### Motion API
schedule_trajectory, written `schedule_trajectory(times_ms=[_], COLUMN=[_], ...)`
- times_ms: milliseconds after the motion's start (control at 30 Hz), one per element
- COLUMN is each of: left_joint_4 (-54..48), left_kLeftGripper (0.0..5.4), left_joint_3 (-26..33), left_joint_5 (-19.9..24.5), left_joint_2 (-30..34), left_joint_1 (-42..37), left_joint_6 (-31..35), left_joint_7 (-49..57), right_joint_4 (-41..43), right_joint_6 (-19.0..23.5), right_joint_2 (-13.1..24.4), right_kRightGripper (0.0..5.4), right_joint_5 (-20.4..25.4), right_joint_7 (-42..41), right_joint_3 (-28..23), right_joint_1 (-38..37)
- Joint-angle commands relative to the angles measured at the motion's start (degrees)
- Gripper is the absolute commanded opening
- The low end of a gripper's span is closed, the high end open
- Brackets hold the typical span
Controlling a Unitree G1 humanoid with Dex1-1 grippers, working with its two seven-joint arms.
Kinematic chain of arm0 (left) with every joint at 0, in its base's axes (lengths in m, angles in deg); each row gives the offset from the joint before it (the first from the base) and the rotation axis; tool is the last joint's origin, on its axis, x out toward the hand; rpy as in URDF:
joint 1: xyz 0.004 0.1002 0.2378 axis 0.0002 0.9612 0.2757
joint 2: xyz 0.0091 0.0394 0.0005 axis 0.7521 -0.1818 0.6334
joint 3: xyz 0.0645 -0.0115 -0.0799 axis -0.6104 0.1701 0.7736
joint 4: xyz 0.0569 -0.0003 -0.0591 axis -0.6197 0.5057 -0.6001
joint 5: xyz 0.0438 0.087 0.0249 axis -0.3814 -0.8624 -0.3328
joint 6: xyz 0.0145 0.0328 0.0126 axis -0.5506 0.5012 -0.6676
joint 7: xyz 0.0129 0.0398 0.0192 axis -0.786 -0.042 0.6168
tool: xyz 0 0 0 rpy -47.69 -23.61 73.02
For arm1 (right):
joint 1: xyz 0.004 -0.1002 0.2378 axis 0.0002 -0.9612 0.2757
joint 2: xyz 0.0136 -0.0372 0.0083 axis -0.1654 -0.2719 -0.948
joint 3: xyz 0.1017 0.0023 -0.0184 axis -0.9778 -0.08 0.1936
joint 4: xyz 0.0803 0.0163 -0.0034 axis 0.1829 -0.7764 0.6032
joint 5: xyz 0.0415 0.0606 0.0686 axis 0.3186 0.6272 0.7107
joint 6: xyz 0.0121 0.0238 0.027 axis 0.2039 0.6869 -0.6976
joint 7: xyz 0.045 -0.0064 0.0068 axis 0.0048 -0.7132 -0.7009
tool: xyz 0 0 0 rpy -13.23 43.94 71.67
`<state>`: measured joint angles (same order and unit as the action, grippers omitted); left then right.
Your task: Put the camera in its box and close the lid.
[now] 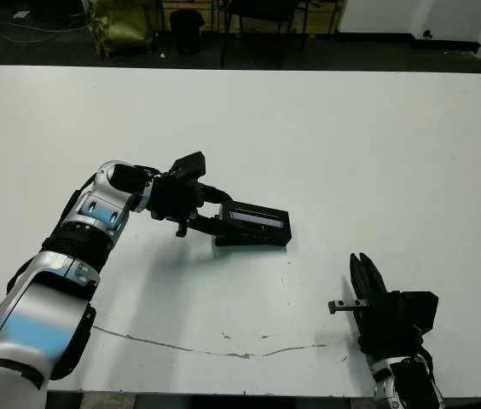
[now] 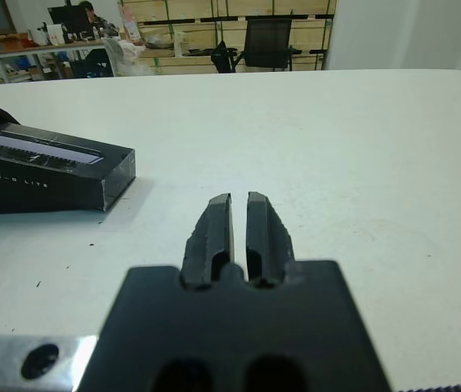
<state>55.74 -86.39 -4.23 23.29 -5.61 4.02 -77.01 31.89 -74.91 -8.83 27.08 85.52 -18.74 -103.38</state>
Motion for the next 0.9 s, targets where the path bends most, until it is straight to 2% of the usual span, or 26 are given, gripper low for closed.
schedule_trajectory(times_ms=[33, 633, 800, 900], left_joint_4=[1.8, 2.9, 2.6, 2.4], left_kLeftGripper=[2.09, 2.09, 2.09, 2.09], left_joint_3=[0.6, 1.0, 0.8, 0.9], left_joint_5=[-1.3, -1.1, -1.4, -1.4], left_joint_2=[2.8, 3.1, 3.3, 3.5], left_joint_1=[1.4, 4.7, 5.4, 5.8], left_joint_6=[0.8, -1.2, -1.6, -2.0], left_joint_7=[0.8, 0.9, 1.3, 1.5], right_joint_4=[-0.1, 0.3, -1.1, -0.2], right_joint_6=[1.1, 1.7, 0.0, 1.0], right_joint_2=[0.6, 0.0, 0.3, 0.3], right_kRightGripper=[0.00, 0.00, 0.00, 0.00], right_joint_5=[-0.4, 0.5, 0.5, 0.2], right_joint_7=[0.0, 0.1, -0.6, -0.4], right_joint_3=[-0.3, -0.7, -1.0, -0.9], right_joint_1=[-0.3, -0.5, 0.0, -0.3])
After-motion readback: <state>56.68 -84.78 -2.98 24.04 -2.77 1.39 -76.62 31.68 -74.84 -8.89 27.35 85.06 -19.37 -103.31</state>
